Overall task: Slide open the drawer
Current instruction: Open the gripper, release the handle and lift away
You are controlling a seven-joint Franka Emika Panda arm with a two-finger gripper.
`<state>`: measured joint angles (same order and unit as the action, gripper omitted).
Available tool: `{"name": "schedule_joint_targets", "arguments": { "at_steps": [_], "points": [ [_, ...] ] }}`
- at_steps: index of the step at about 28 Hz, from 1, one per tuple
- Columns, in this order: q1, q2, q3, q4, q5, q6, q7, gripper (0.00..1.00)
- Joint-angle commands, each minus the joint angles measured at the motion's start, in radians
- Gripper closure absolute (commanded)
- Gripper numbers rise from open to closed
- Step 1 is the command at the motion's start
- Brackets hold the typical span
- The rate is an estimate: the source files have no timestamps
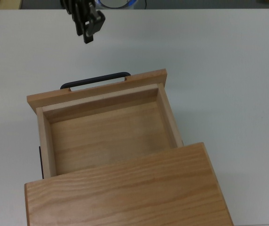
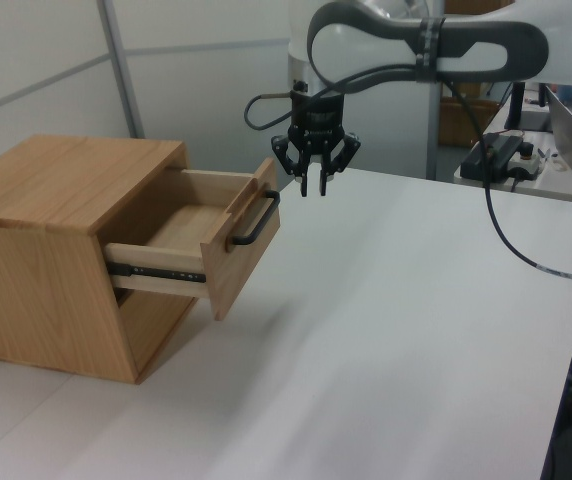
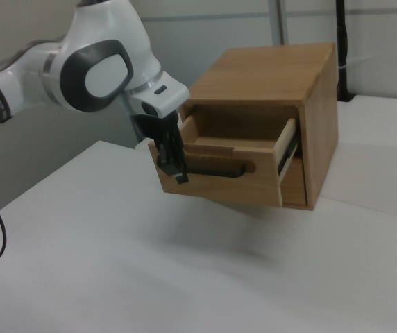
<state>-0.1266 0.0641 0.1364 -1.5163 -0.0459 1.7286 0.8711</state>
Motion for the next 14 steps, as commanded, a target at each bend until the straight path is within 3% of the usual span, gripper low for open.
{"name": "schedule_joint_targets", "arguments": {
  "at_steps": [1,14],
  "points": [
    [-0.004,-0.015,-0.009,0.031,0.037,-0.084,-0.154,0.00],
    [-0.002,-0.030,0.000,0.085,-0.006,-0.237,-0.576,0.00]
  ]
}}
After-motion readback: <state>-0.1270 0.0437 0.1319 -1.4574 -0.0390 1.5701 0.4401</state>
